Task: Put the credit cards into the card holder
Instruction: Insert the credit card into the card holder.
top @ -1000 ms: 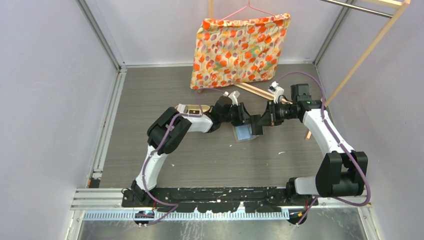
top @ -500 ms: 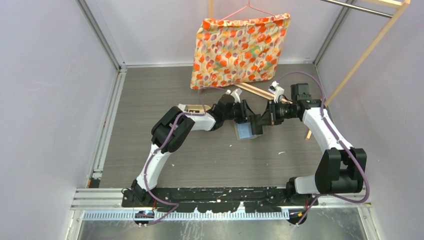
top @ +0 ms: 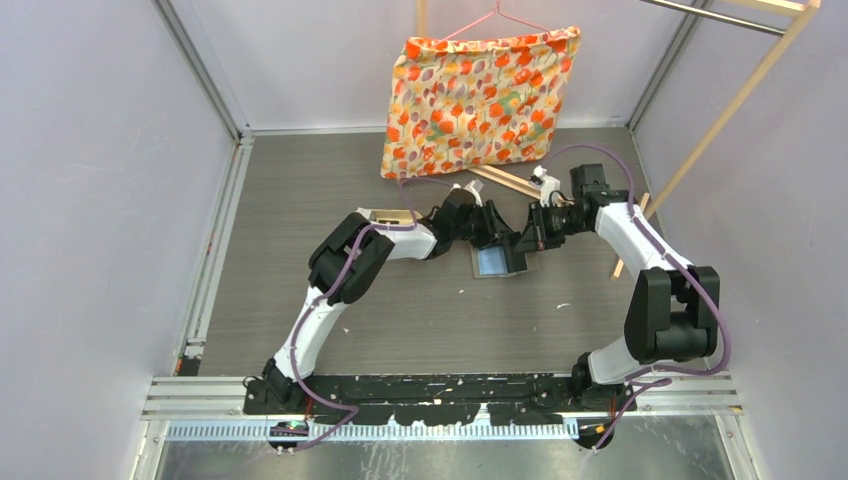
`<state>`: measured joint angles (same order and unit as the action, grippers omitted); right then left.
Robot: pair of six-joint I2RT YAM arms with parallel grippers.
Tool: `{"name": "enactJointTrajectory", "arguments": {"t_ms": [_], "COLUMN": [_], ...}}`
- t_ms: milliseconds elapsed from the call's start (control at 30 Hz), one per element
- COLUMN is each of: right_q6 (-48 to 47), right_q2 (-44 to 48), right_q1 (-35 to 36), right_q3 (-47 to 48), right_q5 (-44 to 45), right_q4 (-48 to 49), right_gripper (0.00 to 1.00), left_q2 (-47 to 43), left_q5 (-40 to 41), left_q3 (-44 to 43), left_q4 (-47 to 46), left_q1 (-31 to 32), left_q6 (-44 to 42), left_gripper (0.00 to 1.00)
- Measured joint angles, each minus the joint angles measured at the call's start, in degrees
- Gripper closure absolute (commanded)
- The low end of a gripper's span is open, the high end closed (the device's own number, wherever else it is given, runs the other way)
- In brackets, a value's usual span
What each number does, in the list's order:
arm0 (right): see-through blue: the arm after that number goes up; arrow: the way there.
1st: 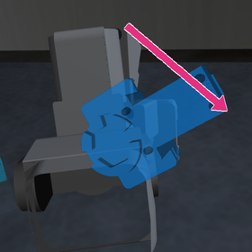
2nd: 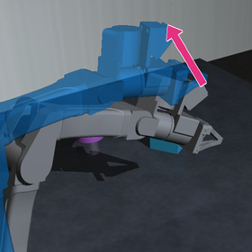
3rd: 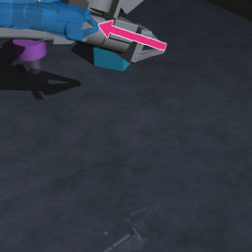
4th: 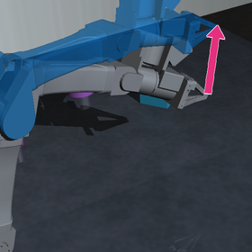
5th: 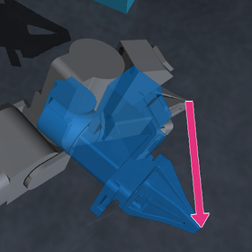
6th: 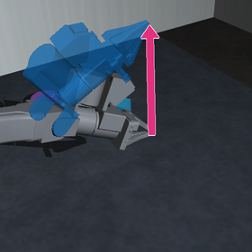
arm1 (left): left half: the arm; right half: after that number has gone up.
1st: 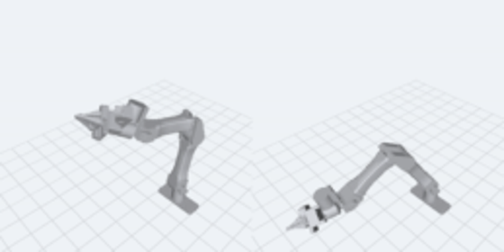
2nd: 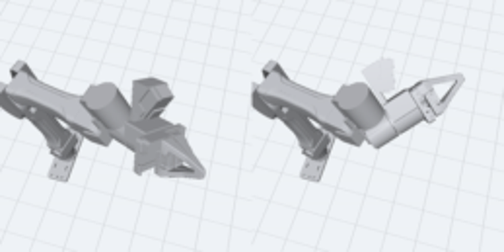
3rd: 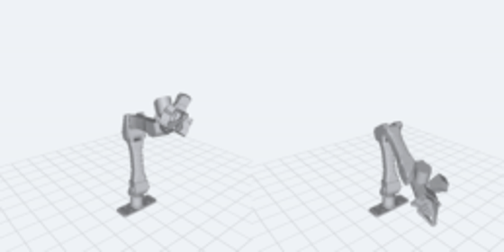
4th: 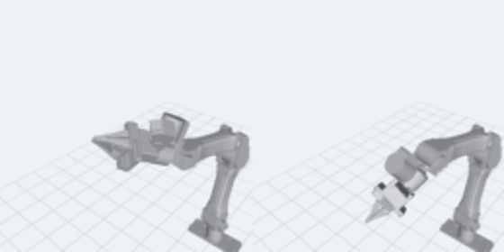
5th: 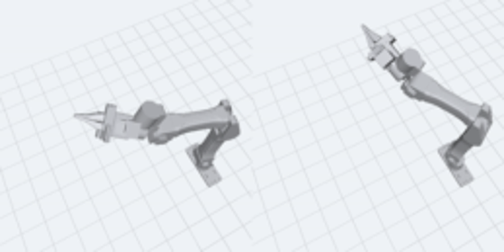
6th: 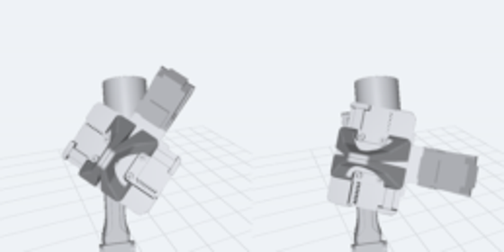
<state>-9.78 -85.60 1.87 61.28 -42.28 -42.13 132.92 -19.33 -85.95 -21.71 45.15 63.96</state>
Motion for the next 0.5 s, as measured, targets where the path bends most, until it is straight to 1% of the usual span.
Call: {"name": "enactJointTrajectory", "arguments": {"t_ms": [100, 233, 367, 500], "right_q6": [0.72, 1.33, 1.16, -0.85], "right_q2": [-1.49, -2.64, -2.93, -1.99], "right_q1": [1.51, 1.81, 1.79, 1.81], "right_q3": [0.11, 0.52, 0.59, 0.61], "right_q5": [2.75, 4.68, 4.74, 2.93], "right_q4": [0.5, 1.07, 1.16, 0.46], "right_gripper": [0.99, 0.99, 0.99, 0.99], "left_q2": [0.0, 0.02, 0.02, 0.02], "left_q5": [1.07, 1.81, 2.4, 2.89], "left_q3": [-0.59, -0.61, -0.61, -0.61], "left_q4": [1.42, 2.27, 2.32, 2.21], "left_q1": [0.15, 0.0, 0.0, 0.0], "left_q6": [0.11, 0.46, 1.09, 2.25], "left_gripper": [0.59, 0.59, 0.59, 0.59]}}
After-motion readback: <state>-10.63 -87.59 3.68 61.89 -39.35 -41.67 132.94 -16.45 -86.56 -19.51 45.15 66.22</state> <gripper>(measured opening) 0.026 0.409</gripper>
